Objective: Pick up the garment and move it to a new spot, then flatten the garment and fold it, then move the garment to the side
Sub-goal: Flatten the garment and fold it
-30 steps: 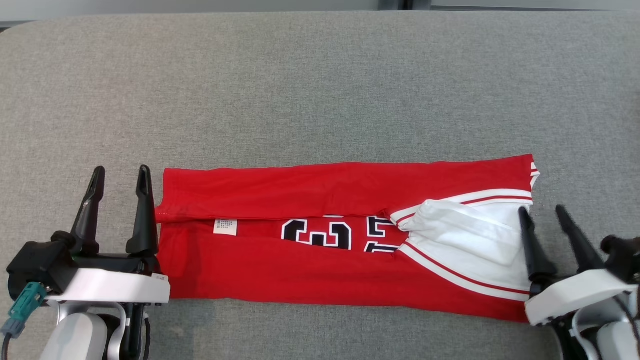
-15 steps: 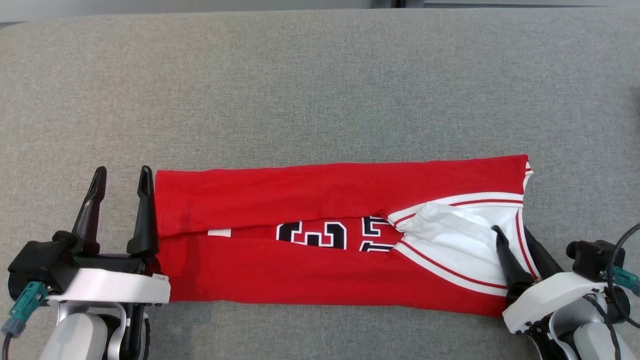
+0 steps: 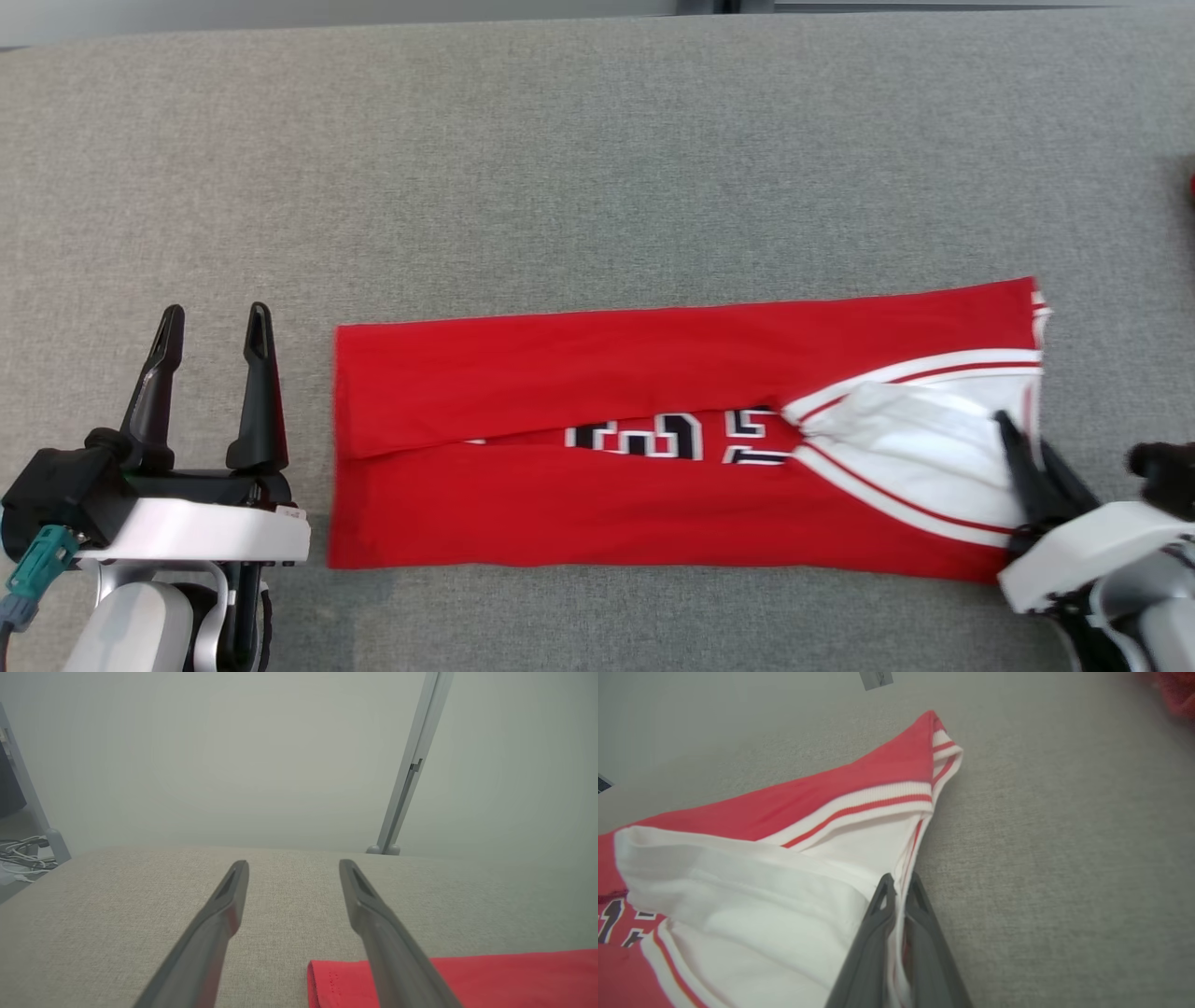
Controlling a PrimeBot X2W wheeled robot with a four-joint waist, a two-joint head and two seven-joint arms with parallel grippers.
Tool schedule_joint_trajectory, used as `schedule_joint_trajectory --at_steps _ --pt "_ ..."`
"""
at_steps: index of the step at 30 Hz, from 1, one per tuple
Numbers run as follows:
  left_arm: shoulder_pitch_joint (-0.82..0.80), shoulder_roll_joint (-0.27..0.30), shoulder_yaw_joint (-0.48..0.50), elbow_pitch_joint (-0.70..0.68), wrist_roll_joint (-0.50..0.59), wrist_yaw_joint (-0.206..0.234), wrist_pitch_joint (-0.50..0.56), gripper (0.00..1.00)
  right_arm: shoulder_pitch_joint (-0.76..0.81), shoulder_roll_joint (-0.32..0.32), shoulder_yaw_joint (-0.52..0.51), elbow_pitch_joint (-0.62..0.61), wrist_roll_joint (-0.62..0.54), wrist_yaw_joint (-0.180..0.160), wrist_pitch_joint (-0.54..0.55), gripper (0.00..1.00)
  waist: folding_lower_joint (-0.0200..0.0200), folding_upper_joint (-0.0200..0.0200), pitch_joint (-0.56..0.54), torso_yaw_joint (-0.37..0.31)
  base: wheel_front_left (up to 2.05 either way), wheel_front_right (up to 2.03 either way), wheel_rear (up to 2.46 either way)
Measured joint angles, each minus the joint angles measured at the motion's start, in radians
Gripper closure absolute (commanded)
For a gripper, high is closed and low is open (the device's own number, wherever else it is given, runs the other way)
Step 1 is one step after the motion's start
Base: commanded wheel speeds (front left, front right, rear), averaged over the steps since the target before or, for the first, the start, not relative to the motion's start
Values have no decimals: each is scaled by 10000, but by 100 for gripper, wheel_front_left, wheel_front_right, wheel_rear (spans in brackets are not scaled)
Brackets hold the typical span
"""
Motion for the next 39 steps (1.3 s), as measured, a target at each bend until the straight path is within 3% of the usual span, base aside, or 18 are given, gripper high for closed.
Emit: schedule_joint_trajectory --at_steps 8,18,23,27,35,39 --pt "38 146 33 -132 2 104 65 0 336 -917 -648 -740 169 -54 282 100 0 0 -80 -248 0 0 0" --pt "210 238 12 -318 0 224 247 0 59 -1124 336 -3359 -422 -58 1638 100 0 0 -370 -412 0 0 0" --pt "210 240 -58 -391 -8 234 291 0 -490 -742 1145 -4497 -694 -58 2320 100 0 0 -445 -345 0 0 0" --pt "195 230 -136 -397 -13 232 309 0 -1088 -132 2010 -4629 -713 -58 2535 100 0 0 -475 -180 0 0 0" --pt "32 136 -244 -261 -12 263 267 0 -2318 1346 3762 -3229 -288 -58 2265 100 0 0 -401 356 0 0 0" --pt "2 0 -349 -109 -12 247 201 0 -2800 1701 4585 -2207 153 -58 1745 100 0 0 -369 670 0 0 0"
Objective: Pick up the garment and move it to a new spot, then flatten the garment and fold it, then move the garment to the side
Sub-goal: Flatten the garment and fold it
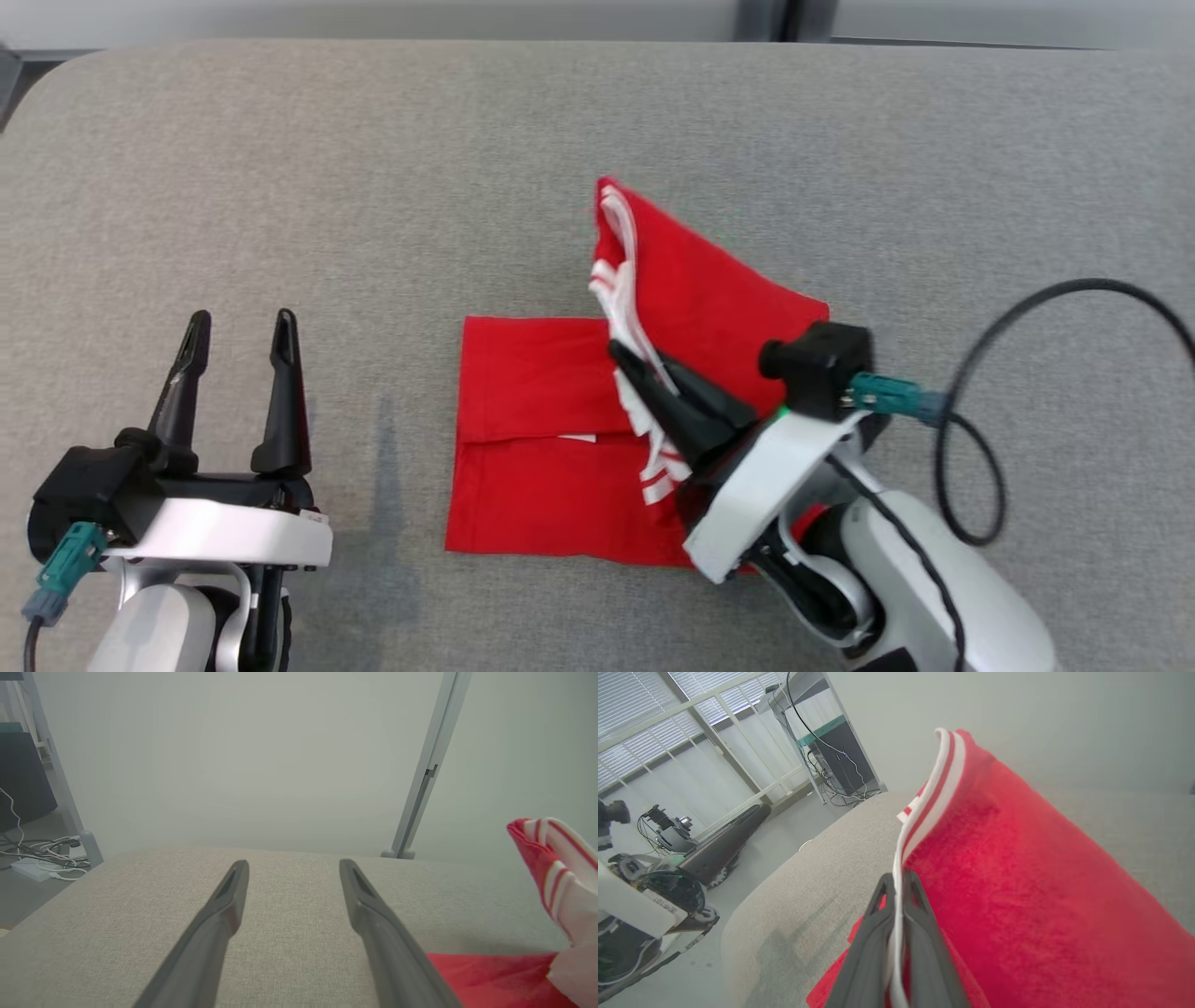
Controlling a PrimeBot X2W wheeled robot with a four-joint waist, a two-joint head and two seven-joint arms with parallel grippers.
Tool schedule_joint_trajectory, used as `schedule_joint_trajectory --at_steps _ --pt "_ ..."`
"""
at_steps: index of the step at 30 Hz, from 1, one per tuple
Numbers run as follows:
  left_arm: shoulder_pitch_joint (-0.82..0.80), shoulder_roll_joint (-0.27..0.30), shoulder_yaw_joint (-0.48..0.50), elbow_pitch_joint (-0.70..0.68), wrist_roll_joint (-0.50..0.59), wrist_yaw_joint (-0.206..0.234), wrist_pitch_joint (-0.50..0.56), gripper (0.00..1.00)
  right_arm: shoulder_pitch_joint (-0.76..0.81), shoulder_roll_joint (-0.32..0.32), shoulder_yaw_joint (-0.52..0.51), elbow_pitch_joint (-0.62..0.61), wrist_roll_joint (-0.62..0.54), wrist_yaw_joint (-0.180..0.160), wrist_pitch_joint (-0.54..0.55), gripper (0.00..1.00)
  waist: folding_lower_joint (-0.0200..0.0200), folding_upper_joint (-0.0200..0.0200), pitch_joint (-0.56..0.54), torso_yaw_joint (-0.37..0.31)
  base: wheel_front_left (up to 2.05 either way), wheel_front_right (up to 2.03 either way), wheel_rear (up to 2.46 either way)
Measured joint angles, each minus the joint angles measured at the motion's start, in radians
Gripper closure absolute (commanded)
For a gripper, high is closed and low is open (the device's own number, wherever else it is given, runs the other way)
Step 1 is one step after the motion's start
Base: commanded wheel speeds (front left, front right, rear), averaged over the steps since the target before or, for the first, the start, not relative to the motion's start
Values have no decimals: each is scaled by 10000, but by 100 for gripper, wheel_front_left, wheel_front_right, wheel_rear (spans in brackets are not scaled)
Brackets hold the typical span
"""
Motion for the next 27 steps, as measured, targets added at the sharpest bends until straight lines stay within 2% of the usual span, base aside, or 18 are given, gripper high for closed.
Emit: schedule_joint_trajectory --at_steps 3,14,20,21,22,23,24,27 --pt "-21 -65 -54 81 0 -69 -27 0 -303 77 610 825 422 -2 -422 100 0 0 26 213 0 0 0" --pt "-429 -199 -261 474 65 -267 -119 0 -1567 119 3030 2823 3127 -2 -2623 100 0 0 363 677 0 0 0" --pt "-527 -278 -313 679 75 -382 -161 0 -2276 104 4136 3572 4265 -2 -3204 100 0 0 481 728 0 0 0" --pt "-579 -291 -316 708 75 -397 -163 0 -2393 104 4343 3638 4385 -4 -3287 93 0 0 495 728 0 0 0" --pt "-608 -303 -318 727 75 -428 -180 0 -2501 111 4498 3710 4510 -2 -3354 63 0 0 503 723 0 0 0" --pt "-613 -314 -316 746 77 -437 -190 0 -2611 105 4646 3758 4638 -4 -3425 21 0 0 510 714 0 0 0" --pt "-614 -318 -313 780 77 -437 -192 0 -2691 102 4775 3766 4729 -4 -3486 0 0 0 519 700 0 0 0" --pt "-616 -314 -268 832 86 -441 -196 0 -2960 119 4976 3793 4844 -2 -3638 0 0 0 526 619 0 0 0"
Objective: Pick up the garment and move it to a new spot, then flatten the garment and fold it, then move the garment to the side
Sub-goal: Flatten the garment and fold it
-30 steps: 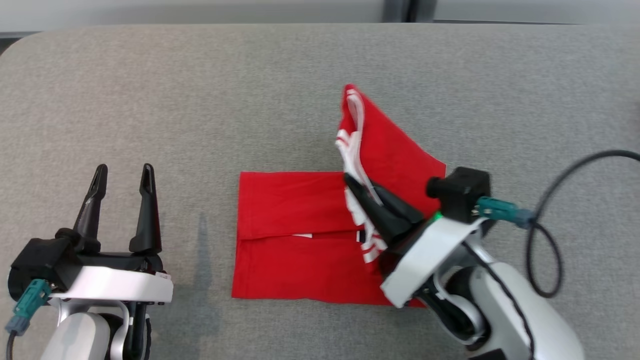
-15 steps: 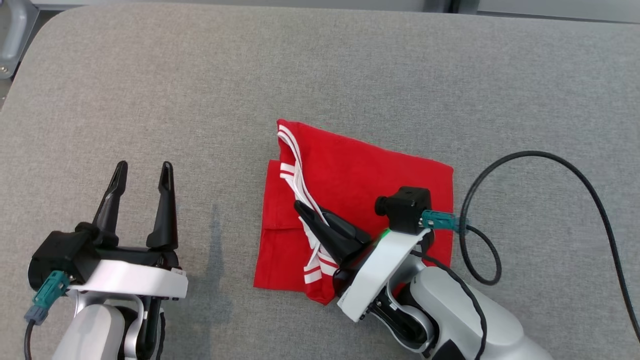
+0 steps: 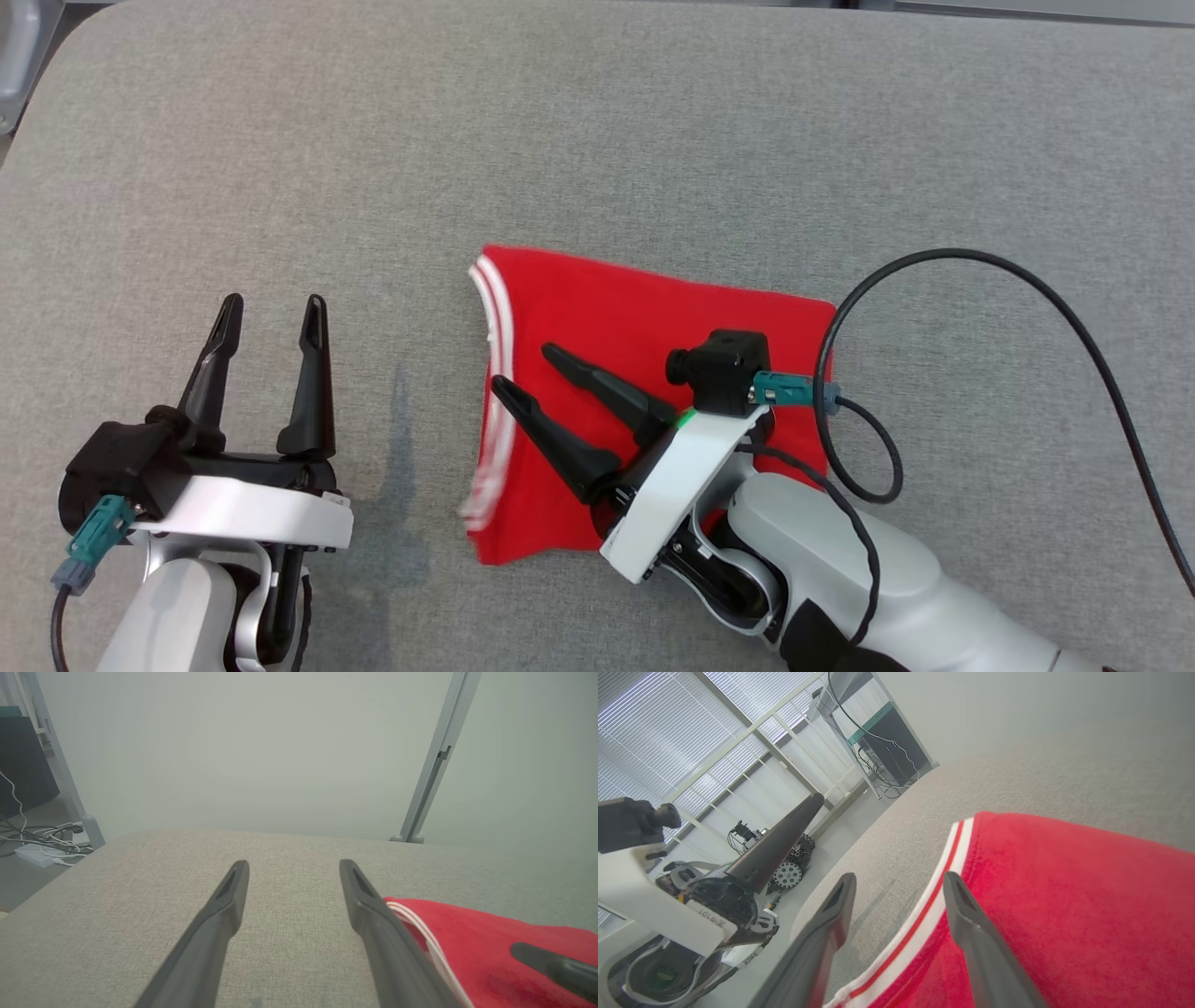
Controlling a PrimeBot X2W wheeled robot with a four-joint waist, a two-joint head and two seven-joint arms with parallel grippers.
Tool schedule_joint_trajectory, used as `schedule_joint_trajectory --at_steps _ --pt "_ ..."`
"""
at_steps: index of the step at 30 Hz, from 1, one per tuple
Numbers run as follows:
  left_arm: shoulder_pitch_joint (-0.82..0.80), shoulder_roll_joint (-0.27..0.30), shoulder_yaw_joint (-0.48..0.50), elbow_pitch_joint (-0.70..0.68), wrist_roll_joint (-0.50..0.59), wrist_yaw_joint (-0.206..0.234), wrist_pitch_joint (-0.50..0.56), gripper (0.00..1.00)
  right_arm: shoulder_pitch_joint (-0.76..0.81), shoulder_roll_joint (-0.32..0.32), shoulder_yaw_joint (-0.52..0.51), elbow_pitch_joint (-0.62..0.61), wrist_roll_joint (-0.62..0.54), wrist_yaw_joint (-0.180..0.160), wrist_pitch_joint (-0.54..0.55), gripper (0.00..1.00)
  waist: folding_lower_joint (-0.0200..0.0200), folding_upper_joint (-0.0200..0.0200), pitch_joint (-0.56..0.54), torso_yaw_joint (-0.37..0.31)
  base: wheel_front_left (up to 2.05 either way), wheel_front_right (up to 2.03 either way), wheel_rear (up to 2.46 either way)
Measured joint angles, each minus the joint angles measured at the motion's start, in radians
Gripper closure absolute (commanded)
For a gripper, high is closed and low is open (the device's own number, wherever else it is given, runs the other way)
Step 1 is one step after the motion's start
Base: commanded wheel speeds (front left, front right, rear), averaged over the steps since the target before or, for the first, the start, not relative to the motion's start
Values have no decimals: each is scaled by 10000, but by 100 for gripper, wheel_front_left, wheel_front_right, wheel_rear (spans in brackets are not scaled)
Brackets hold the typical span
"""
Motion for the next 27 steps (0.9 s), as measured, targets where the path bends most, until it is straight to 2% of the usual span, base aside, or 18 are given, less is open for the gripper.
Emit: schedule_joint_trajectory --at_steps 3,5,9,13,14,21,27 --pt "0 29 79 12 2 -27 -10 0 -157 0 -65 -130 -75 0 -75 0 0 1 -22 -134 0 0 0" --pt "2 75 134 12 2 -25 -12 0 -218 0 -470 -313 -428 0 -105 0 0 0 -48 -247 0 0 0" --pt "22 130 238 -13 44 -2 -25 0 -64 13 -1998 -738 -2080 0 -146 0 0 0 -138 -490 0 0 0" --pt "87 151 291 -65 48 15 -27 0 800 -25 -3714 -1287 -3839 0 -146 0 0 0 -275 -709 0 0 0" --pt "87 151 291 -65 48 15 -27 0 800 -25 -3714 -1287 -3839 0 -146 0 0 0 -275 -709 0 0 0" --pt "492 351 472 -247 -10 194 73 0 2741 -690 -6876 -2698 -5963 0 -146 0 0 1 -618 -1108 0 0 0" --pt "685 512 535 -522 -17 301 199 0 3936 -924 -8728 -3478 -6690 0 48 0 0 1 -820 -1318 0 0 0"
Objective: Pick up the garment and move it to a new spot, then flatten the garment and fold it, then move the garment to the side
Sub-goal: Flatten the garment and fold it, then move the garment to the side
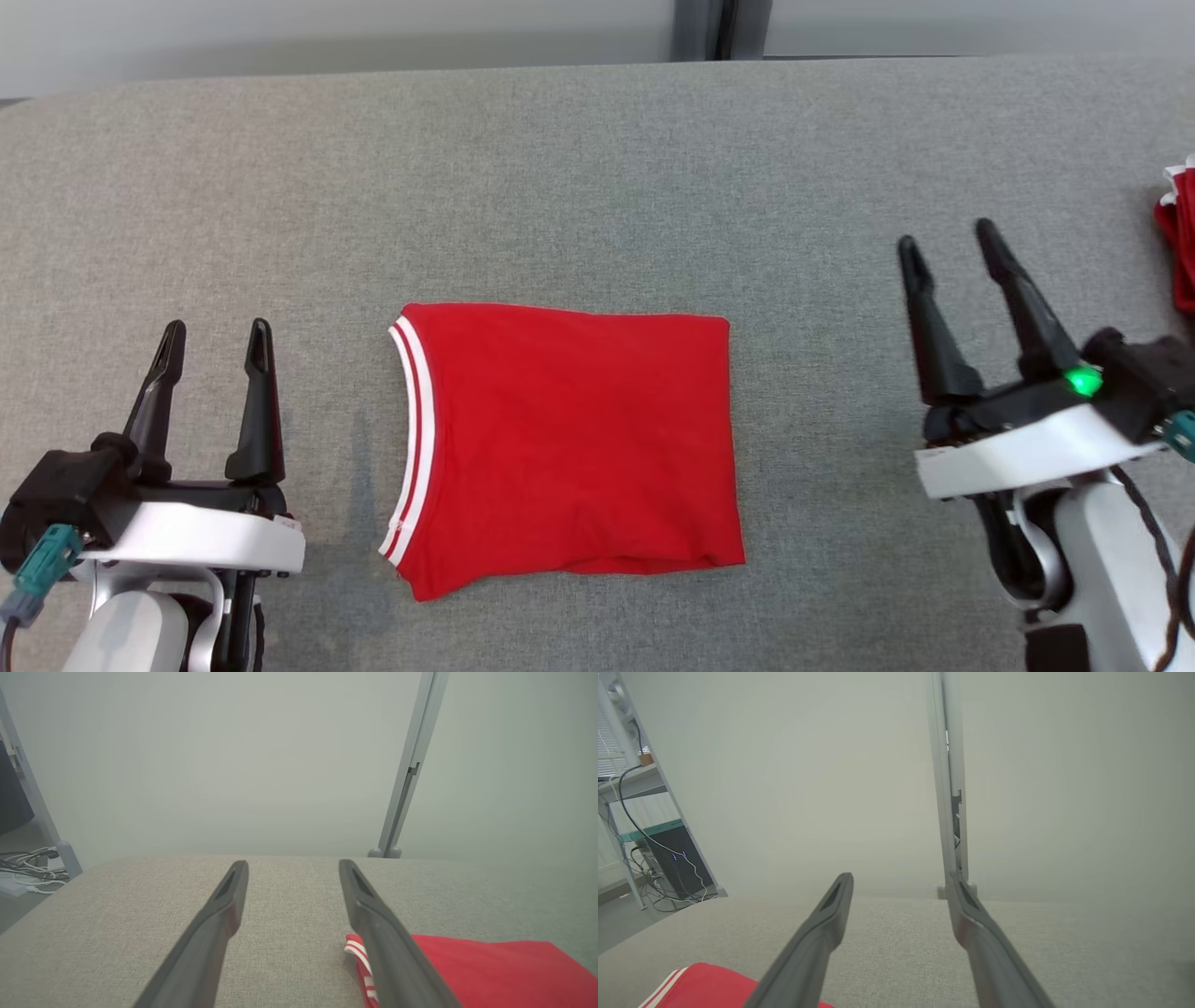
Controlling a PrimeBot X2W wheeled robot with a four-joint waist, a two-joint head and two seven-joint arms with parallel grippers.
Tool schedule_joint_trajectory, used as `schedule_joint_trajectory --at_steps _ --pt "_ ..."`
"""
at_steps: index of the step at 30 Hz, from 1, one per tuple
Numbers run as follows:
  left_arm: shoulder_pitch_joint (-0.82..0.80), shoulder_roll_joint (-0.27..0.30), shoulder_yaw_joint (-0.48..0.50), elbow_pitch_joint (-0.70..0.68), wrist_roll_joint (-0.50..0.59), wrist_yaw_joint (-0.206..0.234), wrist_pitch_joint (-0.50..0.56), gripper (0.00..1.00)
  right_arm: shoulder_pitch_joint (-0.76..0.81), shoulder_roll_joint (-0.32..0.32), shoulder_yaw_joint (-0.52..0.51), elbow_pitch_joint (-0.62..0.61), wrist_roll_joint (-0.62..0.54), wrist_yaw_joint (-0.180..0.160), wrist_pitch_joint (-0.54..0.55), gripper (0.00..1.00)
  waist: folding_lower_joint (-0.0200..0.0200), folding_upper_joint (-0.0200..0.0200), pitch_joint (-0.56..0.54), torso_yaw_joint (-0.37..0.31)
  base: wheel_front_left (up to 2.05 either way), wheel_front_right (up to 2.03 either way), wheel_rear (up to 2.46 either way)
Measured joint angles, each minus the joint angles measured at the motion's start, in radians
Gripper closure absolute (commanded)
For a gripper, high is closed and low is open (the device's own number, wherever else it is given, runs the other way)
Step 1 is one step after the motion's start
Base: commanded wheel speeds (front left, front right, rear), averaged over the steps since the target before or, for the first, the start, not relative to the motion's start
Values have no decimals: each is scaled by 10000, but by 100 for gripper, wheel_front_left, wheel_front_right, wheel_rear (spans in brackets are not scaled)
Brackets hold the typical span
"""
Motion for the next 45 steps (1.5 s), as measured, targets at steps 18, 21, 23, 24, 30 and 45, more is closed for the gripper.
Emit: schedule_joint_trajectory --at_steps 18,21,23,24,30,45 --pt "1183 268 -240 -476 -44 265 642 0 2629 -86 -1595 -1797 -715 0 1404 0 0 0 -1344 -141 0 0 0" --pt "1362 293 -303 -571 -42 332 811 0 2988 -90 -1718 -1919 -713 0 1532 0 0 0 -1671 -128 0 0 0" --pt "1461 330 -339 -610 -42 347 926 0 3147 -90 -1762 -1960 -713 0 1626 0 0 0 -1881 -124 0 0 0" --pt "1529 359 -349 -640 -40 357 966 0 3245 -86 -1768 -1988 -713 0 1670 0 0 0 -1985 -123 0 0 0" --pt "1883 433 -464 -782 -40 464 1231 0 3792 -104 -1894 -2125 -711 0 1933 0 0 0 -2521 -121 0 0 0" --pt "2231 545 -523 -989 -92 596 1390 0 4364 48 -2217 -2531 -711 0 2360 0 0 0 -2853 -113 0 0 0"
